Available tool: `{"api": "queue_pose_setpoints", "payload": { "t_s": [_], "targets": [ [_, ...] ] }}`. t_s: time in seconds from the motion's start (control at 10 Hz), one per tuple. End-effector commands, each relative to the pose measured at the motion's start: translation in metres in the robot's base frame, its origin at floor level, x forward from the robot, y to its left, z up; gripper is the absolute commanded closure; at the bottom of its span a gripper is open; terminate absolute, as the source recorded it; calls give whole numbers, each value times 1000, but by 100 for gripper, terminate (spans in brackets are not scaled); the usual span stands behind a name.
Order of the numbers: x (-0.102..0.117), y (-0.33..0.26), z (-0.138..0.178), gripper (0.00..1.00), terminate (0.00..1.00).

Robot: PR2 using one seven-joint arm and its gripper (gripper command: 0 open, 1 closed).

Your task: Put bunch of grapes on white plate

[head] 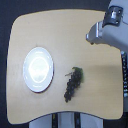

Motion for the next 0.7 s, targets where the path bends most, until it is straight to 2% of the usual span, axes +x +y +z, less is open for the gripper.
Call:
{"api": "queue_pose_setpoints", "payload": {
  "t_s": [0.0, 0.4, 0.6],
  "targets": [
    [0, 0, 0, 0, 0],
    [-7, 30, -11, 0, 0],
    [-19, 47, -25, 0, 0]
  ]
}}
